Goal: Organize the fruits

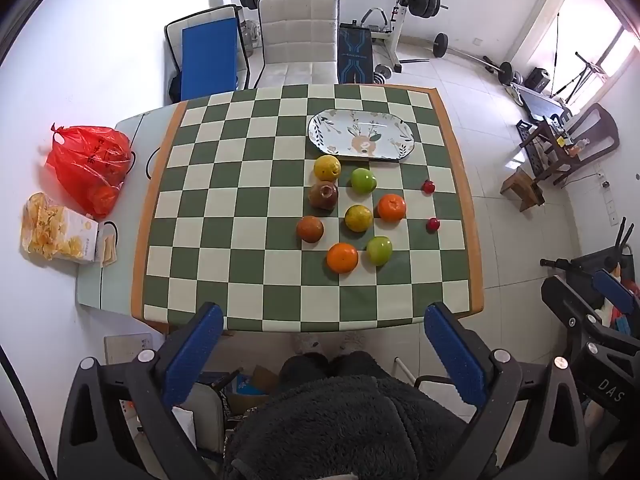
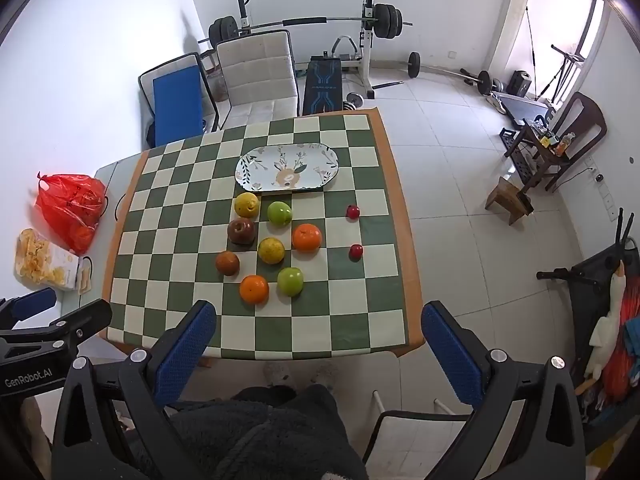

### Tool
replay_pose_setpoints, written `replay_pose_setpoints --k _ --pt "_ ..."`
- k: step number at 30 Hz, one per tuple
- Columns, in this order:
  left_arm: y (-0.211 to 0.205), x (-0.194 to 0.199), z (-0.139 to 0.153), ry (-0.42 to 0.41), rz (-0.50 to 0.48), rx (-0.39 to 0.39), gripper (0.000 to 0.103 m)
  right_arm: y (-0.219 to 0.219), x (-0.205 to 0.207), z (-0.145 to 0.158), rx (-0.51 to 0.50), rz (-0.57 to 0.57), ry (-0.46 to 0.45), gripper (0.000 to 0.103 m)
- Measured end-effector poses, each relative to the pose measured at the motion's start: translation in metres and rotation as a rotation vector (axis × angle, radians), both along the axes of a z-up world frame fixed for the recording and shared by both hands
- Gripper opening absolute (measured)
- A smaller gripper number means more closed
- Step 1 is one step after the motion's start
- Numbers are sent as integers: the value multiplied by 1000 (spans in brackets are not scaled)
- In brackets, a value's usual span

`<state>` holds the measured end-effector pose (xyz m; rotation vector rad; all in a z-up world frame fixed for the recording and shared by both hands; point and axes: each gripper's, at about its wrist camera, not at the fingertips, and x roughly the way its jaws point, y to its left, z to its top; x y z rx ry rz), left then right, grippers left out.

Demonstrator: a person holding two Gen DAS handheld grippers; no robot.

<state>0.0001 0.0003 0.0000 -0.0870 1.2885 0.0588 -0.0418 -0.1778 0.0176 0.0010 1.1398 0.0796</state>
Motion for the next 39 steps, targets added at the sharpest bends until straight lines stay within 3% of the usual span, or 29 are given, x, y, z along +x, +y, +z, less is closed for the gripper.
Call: replay_pose_setpoints --k 39 --pt "9 0 5 -16 -1 12 103 10 -1 11 -24 9 -28 103"
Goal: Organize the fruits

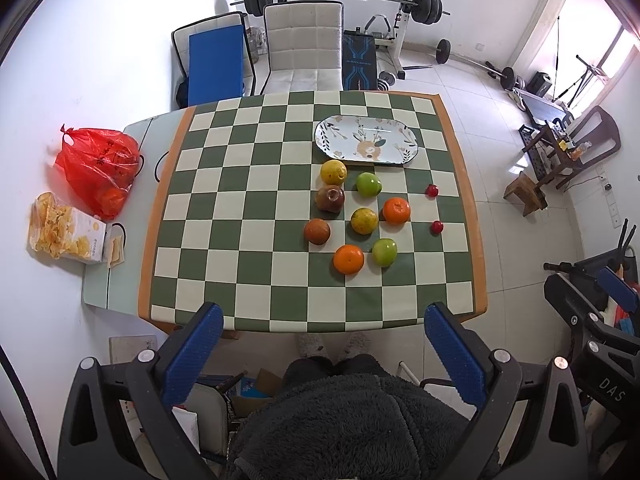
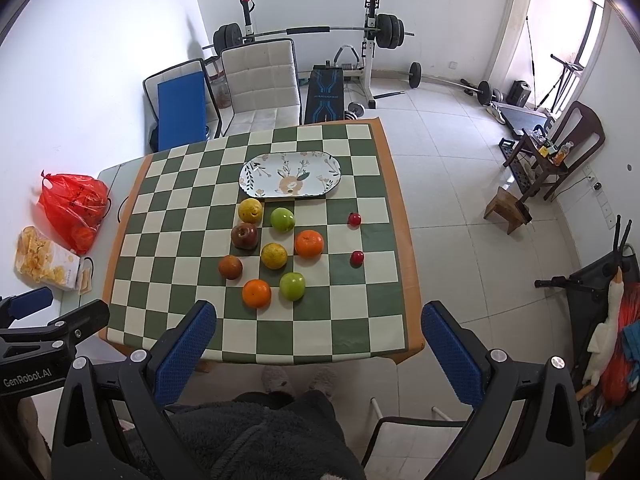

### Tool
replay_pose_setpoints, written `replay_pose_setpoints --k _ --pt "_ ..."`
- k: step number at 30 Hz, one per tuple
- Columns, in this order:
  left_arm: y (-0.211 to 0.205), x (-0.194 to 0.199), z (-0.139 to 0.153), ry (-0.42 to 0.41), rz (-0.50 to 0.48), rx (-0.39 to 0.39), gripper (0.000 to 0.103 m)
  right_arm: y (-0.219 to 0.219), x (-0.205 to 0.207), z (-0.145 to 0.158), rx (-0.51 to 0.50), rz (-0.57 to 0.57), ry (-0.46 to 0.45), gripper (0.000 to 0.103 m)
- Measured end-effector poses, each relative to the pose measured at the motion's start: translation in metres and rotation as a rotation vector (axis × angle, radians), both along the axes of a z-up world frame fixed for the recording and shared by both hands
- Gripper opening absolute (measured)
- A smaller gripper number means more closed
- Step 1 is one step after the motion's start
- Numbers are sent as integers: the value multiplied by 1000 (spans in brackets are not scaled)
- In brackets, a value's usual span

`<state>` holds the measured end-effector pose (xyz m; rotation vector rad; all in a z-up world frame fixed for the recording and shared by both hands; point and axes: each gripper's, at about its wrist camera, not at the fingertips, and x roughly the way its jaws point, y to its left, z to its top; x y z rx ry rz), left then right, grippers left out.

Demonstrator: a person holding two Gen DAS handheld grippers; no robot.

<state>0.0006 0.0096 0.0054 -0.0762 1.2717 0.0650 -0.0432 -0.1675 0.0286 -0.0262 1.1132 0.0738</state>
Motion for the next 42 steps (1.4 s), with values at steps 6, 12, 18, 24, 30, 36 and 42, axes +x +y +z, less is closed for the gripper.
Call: replay_pose_setpoints --k 6,12,18,24,30,36,42 --pt "2 1 2 -6 4 1 103 0 0 1 2 0 -5 103" --pt "9 4 17 -7 7 -2 103 0 0 1 3 0 -6 103" --pt "10 4 20 -13 9 1 103 2 0 3 2 1 -8 103" --pt "13 6 24 -16 10 1 103 4 1 5 7 1 -10 103" --pt "13 4 24 -18 9 1 103 6 3 7 9 2 -11 103" --pt "12 3 24 -18 10 2 103 5 1 7 8 2 -13 103" --pt "13 2 23 -20 11 1 103 8 3 10 12 5 -13 103"
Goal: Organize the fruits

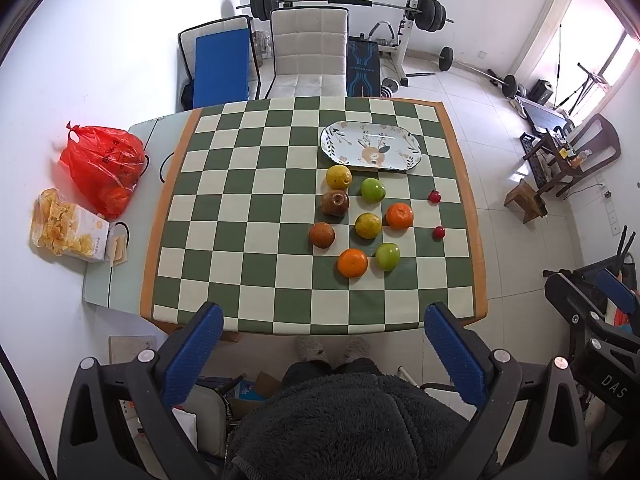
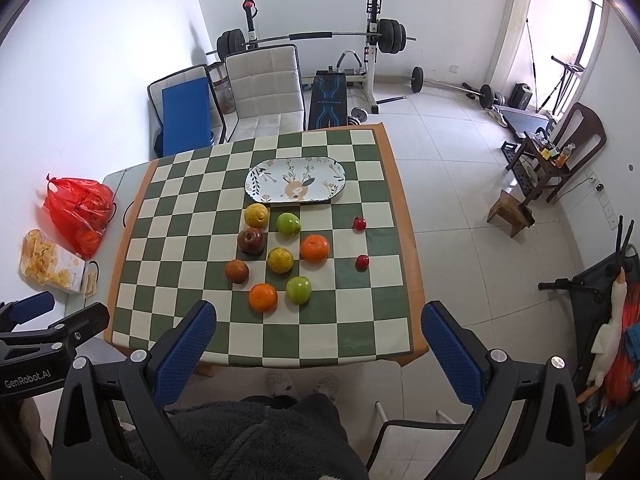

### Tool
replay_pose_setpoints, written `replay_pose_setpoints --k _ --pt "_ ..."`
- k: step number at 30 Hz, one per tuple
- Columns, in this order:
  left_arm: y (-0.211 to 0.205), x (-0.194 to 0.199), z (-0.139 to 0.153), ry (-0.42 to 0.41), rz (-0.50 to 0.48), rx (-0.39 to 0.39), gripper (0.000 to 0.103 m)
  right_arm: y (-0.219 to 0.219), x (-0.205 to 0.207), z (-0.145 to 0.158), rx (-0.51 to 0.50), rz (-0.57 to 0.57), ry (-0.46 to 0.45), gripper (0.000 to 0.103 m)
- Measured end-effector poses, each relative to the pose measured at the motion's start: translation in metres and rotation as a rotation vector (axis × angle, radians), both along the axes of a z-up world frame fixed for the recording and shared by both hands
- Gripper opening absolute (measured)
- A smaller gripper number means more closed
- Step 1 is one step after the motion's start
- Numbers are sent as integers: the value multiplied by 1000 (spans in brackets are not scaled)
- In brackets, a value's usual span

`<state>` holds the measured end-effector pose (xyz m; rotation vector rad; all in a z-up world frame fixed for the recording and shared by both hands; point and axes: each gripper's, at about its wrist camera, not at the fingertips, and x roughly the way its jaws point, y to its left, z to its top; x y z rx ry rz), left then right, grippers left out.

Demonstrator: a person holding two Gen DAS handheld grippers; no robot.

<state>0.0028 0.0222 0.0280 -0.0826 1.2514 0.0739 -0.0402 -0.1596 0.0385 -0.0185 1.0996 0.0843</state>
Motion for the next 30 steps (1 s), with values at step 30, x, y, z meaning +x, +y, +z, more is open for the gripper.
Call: replay_pose_setpoints --k 30 --pt "30 86 -126 -104 13 430 103 0 62 -114 85 -60 121 103"
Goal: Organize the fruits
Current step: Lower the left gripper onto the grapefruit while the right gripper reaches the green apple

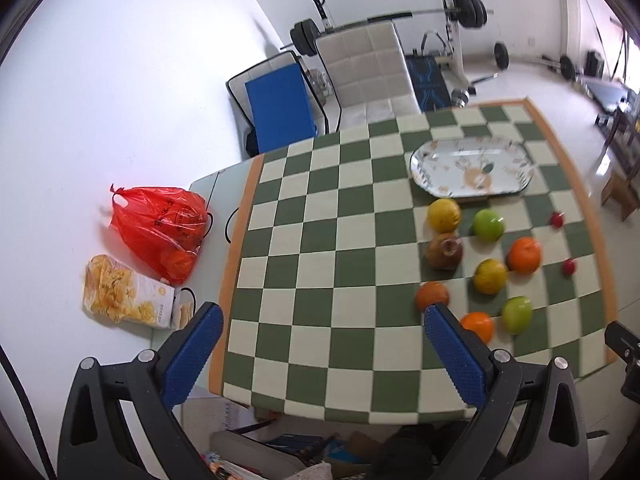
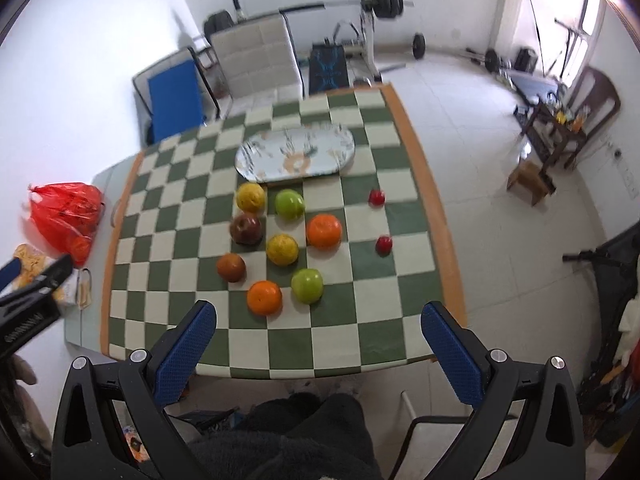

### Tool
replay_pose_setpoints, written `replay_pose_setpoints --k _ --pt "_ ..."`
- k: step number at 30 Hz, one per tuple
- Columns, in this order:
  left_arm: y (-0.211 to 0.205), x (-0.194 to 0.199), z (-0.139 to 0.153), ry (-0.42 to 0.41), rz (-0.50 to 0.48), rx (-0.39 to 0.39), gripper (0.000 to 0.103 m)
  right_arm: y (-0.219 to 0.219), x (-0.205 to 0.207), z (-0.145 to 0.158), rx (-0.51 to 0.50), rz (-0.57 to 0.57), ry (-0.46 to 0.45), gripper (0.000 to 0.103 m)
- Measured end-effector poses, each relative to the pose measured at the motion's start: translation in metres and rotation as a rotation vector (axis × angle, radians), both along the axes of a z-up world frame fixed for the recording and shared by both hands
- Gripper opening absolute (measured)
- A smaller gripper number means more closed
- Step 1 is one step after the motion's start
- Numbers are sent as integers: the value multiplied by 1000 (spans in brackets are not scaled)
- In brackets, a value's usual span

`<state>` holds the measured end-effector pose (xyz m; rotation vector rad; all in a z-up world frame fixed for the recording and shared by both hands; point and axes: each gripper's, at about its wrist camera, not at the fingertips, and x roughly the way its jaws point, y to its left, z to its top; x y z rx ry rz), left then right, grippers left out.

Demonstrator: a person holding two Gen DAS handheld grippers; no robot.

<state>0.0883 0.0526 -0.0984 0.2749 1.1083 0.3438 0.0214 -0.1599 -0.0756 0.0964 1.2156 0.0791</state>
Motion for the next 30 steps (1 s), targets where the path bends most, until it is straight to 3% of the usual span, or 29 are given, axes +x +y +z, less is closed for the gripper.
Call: replay_pose_setpoints --k 6,9,12,19,21,28,30 --pt "5 48 -91 154 -29 17 103 -3 49 -144 72 -73 210 102" --pt "0 71 -132 243 -55 -17 103 -2 62 -203 78 -103 277 102" --pt "-6 87 -166 323 -70 -107 103 1 71 -244 73 -122 325 101" --pt "-12 106 -220 474 -59 -294 100 8 79 -282 85 -139 375 100" --pt "-12 106 -227 493 -55 -330 94 11 80 -287 92 -136 381 100" --pt "-13 109 -243 532 -40 -451 93 19 87 -298 114 -135 404 100" --pt "-12 111 -246 540 -34 -477 82 23 91 -301 112 -131 408 100"
